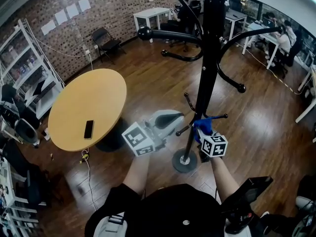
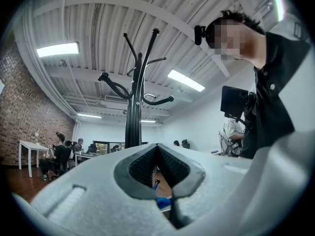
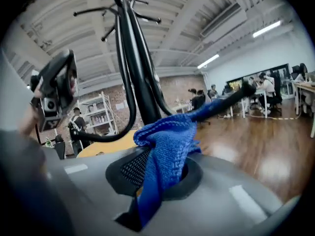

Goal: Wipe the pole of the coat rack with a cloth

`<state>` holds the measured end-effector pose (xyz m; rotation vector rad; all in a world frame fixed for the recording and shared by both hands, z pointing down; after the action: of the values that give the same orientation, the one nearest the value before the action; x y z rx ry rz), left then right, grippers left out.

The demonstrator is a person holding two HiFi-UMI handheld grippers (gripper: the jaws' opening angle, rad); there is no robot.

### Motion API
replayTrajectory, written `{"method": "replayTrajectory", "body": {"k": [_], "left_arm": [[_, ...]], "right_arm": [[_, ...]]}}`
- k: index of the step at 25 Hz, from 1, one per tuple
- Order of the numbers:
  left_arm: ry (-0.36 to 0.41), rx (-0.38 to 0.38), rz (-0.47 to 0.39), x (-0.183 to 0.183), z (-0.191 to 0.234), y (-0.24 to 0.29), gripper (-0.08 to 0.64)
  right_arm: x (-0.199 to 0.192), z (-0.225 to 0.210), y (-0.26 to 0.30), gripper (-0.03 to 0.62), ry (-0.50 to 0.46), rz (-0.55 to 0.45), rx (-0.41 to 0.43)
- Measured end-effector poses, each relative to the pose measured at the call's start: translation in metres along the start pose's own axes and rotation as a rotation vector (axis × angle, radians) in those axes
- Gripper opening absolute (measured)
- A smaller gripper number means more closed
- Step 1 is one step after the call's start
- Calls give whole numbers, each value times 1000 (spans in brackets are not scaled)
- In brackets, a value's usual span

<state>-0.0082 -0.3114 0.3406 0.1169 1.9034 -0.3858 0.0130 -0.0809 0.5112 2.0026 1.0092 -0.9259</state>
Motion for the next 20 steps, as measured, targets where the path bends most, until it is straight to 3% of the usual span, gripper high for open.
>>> {"method": "replayTrajectory", "body": {"k": [3, 7, 10, 15, 20], "left_arm": [[-3, -7, -1, 0, -2, 2, -3], [-3, -6, 1, 0, -4, 2, -3], [0, -4, 3, 0, -3, 0, -3], [6, -5, -6, 3, -1, 0, -3], [6, -6, -13, 3, 0, -1, -3]], "right_arm": [[-2, -4, 1, 46, 22, 31, 1], [36, 22, -11, 46, -25, -12, 11], [86, 54, -33, 44, -41, -162, 78], [179, 111, -65, 44, -152, -417, 232], [223, 142, -82, 44, -251, -615, 323]]}}
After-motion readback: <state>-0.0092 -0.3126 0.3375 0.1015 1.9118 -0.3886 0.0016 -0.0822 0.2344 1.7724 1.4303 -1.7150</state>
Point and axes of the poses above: the fingertips, and each gripper's own axes: y forward along the fingers, z to its left, x out of its top, the point moved 10 cm from there along -y, backward along the fingers, and after that the axes turned 14 degrees about y, right-handed, at the moved point
